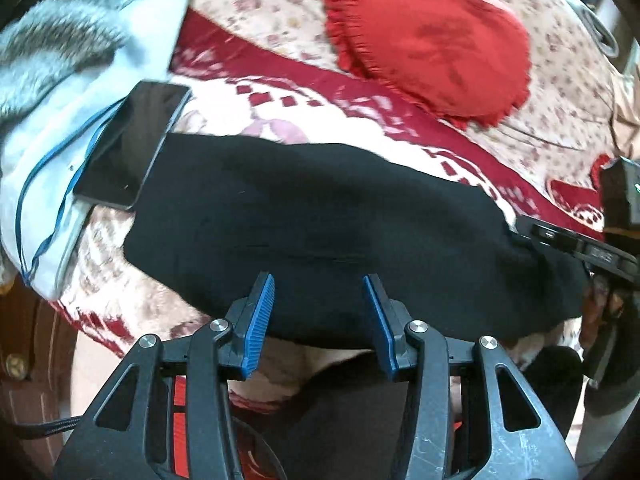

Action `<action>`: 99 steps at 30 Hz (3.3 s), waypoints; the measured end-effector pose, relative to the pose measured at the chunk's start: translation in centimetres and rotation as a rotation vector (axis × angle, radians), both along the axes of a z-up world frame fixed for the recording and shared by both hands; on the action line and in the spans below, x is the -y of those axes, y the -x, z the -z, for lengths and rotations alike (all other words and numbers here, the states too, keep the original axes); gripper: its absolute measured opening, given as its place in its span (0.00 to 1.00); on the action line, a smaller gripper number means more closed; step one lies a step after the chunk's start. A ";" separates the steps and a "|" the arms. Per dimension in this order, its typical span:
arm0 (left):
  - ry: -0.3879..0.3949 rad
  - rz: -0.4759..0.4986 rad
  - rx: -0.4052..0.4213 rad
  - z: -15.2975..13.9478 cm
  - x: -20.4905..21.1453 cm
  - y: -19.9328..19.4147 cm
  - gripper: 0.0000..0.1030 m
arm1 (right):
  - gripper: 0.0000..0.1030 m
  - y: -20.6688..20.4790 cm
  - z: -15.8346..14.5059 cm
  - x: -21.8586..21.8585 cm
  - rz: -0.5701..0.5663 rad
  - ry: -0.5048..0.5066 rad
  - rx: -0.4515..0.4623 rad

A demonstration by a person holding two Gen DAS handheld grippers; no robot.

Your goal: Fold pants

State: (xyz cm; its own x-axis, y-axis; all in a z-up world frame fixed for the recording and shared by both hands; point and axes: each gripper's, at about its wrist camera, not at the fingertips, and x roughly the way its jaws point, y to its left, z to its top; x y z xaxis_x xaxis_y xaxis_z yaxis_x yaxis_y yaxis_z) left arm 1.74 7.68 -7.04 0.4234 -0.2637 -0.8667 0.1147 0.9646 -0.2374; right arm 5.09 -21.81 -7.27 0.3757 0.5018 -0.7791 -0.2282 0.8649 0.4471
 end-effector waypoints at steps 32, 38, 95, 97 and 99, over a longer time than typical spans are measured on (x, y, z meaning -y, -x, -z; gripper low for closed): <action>-0.029 -0.085 0.010 0.9 -2.8 -1.4 0.44 | 0.18 4.5 2.2 -9.6 -0.283 0.190 -0.024; -0.007 -0.069 0.031 -0.7 -2.4 -0.4 0.44 | 0.20 6.9 1.9 -7.3 -0.204 0.110 -0.038; -0.052 0.448 0.094 -3.4 23.5 1.2 0.47 | 0.02 16.8 0.4 22.0 0.507 0.120 0.068; -0.023 0.516 0.067 -3.3 26.0 1.1 0.57 | 0.06 17.3 0.1 22.5 0.525 0.083 0.067; -0.006 0.561 0.044 -3.0 28.1 1.1 0.64 | 0.16 18.0 -0.3 22.8 0.535 0.085 0.083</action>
